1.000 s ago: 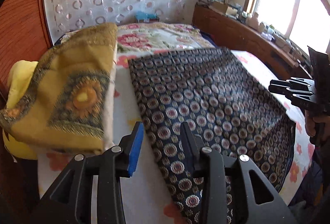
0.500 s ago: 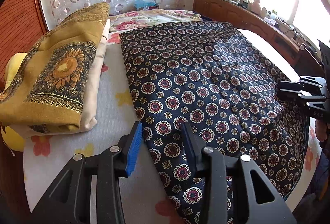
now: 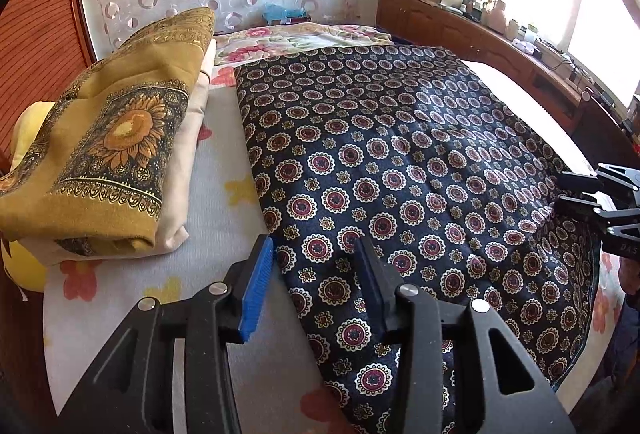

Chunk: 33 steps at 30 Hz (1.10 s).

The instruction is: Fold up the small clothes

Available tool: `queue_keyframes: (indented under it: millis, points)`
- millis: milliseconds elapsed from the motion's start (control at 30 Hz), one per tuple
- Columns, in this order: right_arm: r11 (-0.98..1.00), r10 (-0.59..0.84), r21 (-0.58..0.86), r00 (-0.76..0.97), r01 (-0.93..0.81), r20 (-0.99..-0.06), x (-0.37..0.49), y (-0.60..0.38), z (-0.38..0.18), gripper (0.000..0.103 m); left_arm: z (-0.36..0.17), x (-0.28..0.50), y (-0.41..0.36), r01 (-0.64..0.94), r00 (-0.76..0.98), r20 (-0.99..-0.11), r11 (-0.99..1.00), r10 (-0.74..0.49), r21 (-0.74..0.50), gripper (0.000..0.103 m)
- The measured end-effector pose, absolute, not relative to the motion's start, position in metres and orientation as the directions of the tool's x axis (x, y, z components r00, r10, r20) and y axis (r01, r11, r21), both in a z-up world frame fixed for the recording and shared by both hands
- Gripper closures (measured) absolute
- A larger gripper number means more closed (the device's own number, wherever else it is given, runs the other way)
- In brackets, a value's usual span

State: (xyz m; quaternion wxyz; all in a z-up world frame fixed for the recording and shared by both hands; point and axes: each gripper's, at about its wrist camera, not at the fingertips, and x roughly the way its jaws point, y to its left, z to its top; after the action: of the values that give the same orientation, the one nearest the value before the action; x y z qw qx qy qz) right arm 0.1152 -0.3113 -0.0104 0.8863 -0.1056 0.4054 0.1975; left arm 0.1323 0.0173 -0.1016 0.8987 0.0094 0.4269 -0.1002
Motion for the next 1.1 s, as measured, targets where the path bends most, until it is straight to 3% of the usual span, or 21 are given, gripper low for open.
queue_keyframes:
  millis: [33,100,133,200,633,1000,1100]
  points:
    - [0.902,0.270,-0.016,0.594,-0.431,-0.758,0.111,-0.315,-0.009,0.060,-0.102,0.132,0.017,0.203,0.610,-0.769,0.976,-0.191,-0.082,0.048]
    - [0.903,0.291,0.009,0.598,-0.429,-0.746,0.102,-0.324,-0.005,0.060,-0.102,0.133,0.014,0.254,0.590,-0.770,0.961,-0.242,-0.107,0.024]
    - [0.902,0.298,0.012,0.603,-0.431,-0.740,0.097,-0.328,-0.004,0.060,-0.103,0.132,0.010,0.267,0.584,-0.776,0.959,-0.240,-0.095,0.022]
    - [0.906,0.289,0.001,0.617,-0.424,-0.732,0.087,-0.336,-0.002,0.060,-0.104,0.129,0.001,0.269,0.592,-0.785,0.963,-0.183,-0.021,0.021]
    - [0.916,0.292,0.036,0.602,-0.399,-0.743,0.061,-0.358,-0.019,0.060,-0.102,0.117,0.011,0.252,0.587,-0.785,0.966,-0.197,-0.054,0.024]
    - [0.903,0.289,0.003,0.600,-0.431,-0.746,0.058,-0.350,-0.018,0.060,-0.081,0.053,0.034,0.188,0.663,-0.728,0.980,-0.173,-0.062,0.026]
    - [0.900,0.294,0.004,0.600,-0.436,-0.745,0.058,-0.352,-0.018,0.060,-0.083,0.044,0.034,0.185,0.661,-0.729,0.980,-0.178,-0.072,0.035]
